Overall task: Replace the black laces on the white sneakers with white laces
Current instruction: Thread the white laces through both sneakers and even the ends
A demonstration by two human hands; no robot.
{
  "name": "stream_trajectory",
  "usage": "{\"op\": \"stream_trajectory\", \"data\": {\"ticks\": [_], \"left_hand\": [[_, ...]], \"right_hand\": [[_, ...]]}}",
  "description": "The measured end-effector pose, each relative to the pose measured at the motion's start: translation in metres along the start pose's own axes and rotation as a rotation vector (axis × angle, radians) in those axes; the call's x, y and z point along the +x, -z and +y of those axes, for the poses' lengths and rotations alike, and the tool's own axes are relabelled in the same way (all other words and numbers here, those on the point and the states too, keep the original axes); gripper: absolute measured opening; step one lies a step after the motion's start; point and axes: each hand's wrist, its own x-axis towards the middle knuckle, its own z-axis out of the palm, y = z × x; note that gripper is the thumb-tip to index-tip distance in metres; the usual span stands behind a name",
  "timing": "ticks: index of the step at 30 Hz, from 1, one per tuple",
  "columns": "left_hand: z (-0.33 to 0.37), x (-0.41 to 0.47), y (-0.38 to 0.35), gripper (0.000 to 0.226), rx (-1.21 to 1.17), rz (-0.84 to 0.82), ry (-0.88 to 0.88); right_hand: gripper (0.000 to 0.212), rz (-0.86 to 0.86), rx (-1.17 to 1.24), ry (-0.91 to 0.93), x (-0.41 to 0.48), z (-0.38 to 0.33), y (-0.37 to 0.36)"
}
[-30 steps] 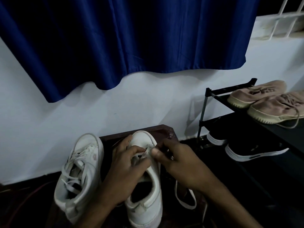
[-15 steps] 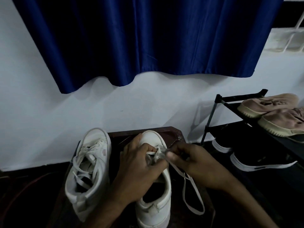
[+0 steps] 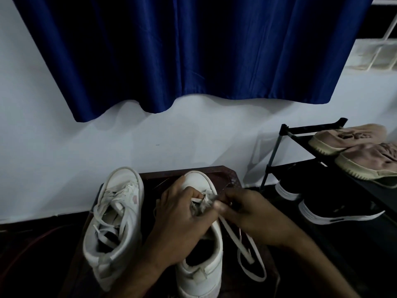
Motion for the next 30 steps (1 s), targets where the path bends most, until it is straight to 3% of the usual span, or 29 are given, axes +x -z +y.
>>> {"op": "stream_trajectory", "data": {"ticks": [3, 6, 8, 11, 15, 17, 20, 21, 24, 27, 30], "left_hand": [[0.002, -0.001, -0.001, 0.062, 0.005, 0.011, -0.001], [0.006, -0.002, 0.003, 0.064, -0.014, 0.014, -0.016], [0.009, -0.002, 0.006, 0.078, -0.023, -0.003, 0.003], [0.011, -0.001, 0.006, 0.103, 0.007, -0.08, 0.084], [0.009, 0.0, 0.005, 0.109, 0.084, -0.167, 0.121], [0.008, 0.0, 0.008, 0.106, 0.129, -0.185, 0.112], [0.009, 0.002, 0.011, 0.105, 0.196, -0.198, 0.093], [0.009, 0.002, 0.012, 0.106, 0.214, -0.194, 0.089], [0.008, 0.002, 0.013, 0.106, 0.248, -0.185, 0.077], [0.008, 0.0, 0.012, 0.103, 0.22, -0.172, 0.076], [0.008, 0.0, 0.012, 0.103, 0.187, -0.158, 0.074]], "right_hand": [[0.026, 0.046, 0.019, 0.059, 0.005, 0.003, -0.008], [0.022, -0.215, 0.023, 0.009, -0.012, 0.01, 0.017], [0.024, -0.315, 0.039, -0.035, -0.02, 0.012, 0.028], [0.028, -0.125, 0.076, -0.07, -0.009, 0.007, 0.016], [0.018, 0.027, 0.068, 0.04, 0.005, 0.001, -0.011], [0.022, -0.074, 0.143, 0.017, -0.002, 0.004, 0.001], [0.026, -0.377, 0.11, -0.046, -0.016, 0.007, 0.028], [0.027, -0.383, 0.114, -0.059, -0.017, 0.008, 0.031], [0.033, -0.154, 0.172, -0.086, -0.005, 0.005, 0.016], [0.025, 0.009, 0.125, -0.008, 0.006, -0.002, -0.007], [0.029, -0.12, 0.212, -0.028, -0.001, 0.002, 0.005]]}}
